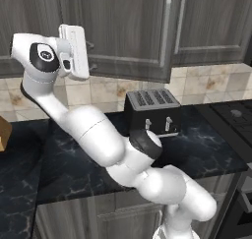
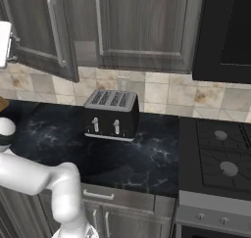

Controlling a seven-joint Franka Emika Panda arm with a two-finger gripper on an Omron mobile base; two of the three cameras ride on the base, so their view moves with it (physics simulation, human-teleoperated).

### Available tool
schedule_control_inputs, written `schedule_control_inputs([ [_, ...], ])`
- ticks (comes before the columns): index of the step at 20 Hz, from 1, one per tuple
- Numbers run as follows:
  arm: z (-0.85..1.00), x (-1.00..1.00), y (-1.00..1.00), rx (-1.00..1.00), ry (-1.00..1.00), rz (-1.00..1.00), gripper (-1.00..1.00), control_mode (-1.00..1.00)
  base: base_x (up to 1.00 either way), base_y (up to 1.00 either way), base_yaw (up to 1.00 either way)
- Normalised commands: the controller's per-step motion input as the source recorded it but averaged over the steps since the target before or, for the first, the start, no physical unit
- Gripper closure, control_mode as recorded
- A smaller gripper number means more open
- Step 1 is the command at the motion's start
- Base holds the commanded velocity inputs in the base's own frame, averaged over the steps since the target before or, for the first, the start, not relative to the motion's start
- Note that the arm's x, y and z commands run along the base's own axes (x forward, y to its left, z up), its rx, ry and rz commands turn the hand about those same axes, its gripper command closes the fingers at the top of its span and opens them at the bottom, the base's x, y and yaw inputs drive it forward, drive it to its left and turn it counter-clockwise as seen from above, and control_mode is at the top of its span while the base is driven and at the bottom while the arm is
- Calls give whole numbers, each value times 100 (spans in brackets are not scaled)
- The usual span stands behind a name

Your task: Pick the avocado from the counter and place it in the cabinet. Then close the cabinet.

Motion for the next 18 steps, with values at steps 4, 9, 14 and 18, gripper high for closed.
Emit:
schedule_control_inputs([
  [4,-57,100,-100,0,0,25,-100,-100,0,0,0],
  [9,-96,100,-100,-1,2,7,-100,-100,0,0,0],
  [14,-100,100,-100,-2,7,0,-100,-100,0,0,0],
  [18,-100,100,-100,-1,5,0,-100,-100,0,0,0],
])
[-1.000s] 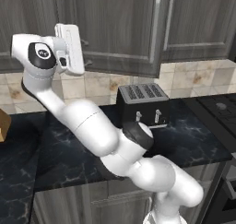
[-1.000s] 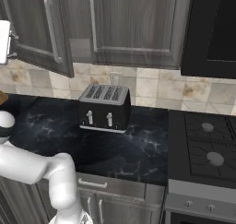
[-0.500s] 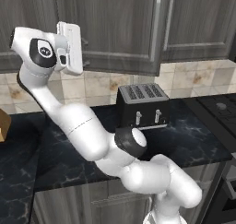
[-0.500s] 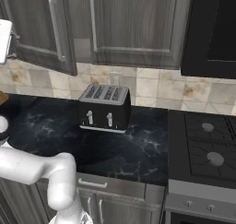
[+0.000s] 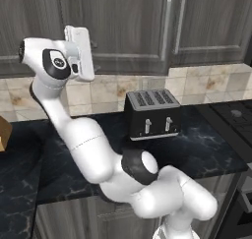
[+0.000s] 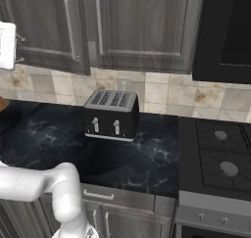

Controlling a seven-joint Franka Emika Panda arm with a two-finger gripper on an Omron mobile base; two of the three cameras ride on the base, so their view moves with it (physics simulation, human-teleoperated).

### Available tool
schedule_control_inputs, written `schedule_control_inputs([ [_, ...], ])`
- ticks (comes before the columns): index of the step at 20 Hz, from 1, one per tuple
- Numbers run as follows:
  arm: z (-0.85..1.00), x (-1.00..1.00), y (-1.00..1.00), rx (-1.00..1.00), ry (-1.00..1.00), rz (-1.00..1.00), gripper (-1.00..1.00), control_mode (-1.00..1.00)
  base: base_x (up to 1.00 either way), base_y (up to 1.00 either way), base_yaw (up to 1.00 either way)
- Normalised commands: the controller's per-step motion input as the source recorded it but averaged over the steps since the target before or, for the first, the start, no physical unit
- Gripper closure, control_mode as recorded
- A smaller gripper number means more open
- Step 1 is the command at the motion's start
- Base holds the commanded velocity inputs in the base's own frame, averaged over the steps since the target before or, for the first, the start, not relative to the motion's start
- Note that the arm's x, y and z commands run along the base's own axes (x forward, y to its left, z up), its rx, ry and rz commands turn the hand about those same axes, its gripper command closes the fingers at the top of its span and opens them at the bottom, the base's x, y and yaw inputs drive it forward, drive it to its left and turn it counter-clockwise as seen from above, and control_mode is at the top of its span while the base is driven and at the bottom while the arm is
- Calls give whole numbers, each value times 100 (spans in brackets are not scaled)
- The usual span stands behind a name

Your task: Pick the avocado from the counter and place it in the cabinet. Then close the cabinet.

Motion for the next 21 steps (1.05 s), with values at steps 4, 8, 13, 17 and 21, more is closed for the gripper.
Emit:
schedule_control_inputs([
  [4,-100,100,-100,0,5,0,-100,-100,0,0,0],
  [8,-100,100,-100,-1,5,0,-100,-100,0,0,0],
  [13,-100,100,-100,-2,8,2,-100,-100,0,0,0],
  [17,-96,100,-100,-1,14,5,-100,-100,0,0,0],
  [21,-64,91,-100,-2,17,5,-100,-100,0,0,0],
])
